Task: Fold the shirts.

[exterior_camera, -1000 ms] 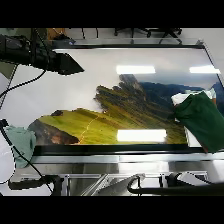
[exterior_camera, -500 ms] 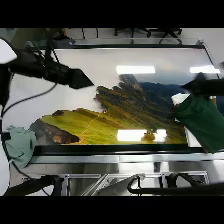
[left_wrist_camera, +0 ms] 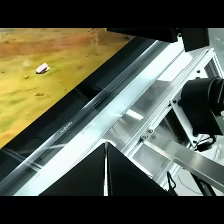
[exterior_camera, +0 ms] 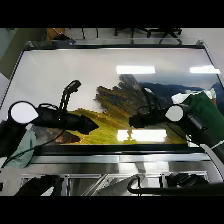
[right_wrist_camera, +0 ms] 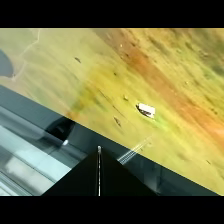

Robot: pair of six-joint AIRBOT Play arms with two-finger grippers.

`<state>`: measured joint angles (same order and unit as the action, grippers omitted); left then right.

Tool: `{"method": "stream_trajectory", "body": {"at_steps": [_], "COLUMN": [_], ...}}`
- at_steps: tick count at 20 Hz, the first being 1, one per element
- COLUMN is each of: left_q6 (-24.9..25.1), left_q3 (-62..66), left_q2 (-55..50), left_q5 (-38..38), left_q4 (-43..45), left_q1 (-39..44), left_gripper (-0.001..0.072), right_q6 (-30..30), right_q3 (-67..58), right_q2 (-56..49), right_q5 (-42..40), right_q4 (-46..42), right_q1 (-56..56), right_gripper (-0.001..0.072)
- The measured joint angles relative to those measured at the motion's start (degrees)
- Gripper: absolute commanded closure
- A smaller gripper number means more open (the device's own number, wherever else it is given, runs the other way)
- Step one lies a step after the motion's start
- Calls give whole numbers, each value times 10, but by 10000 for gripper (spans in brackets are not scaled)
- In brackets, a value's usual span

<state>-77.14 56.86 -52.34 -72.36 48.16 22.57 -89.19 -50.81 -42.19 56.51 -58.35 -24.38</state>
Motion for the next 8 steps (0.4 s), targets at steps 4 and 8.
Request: {"method": "stream_trajectory", "body": {"at_steps": [4,8], "left_q6": [-3,-4], "left_q3": [-64,-89], "left_q2": [57,86], "left_q5": [27,35], "left_q4": [0,0], "left_q1": [-19,-36], "left_gripper": [691,691], "right_q6": [-4,-4], "right_q3": [8,11], "right_q2": [-11,-16], "right_q5": [-14,-19], "right_q4": [-2,-4], "right_q1": [-20,-25], "right_gripper": [695,695]}}
